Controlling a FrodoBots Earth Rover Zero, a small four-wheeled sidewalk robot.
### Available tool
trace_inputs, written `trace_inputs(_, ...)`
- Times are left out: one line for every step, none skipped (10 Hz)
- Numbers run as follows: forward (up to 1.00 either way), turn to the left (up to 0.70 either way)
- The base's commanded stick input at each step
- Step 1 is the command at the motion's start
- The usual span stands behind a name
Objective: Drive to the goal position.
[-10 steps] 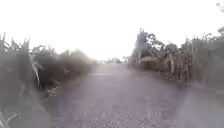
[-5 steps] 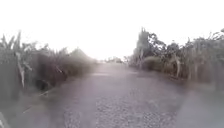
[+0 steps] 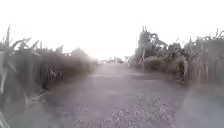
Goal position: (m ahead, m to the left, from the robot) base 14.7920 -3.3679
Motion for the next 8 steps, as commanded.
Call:
trace_inputs(0.7, 0.0)
trace_inputs(0.7, 0.0)
trace_inputs(0.7, 0.0)
trace_inputs(0.7, 0.0)
trace_inputs(0.7, 0.0)
trace_inputs(0.7, 0.0)
trace_inputs(0.7, 0.0)
trace_inputs(0.7, 0.0)
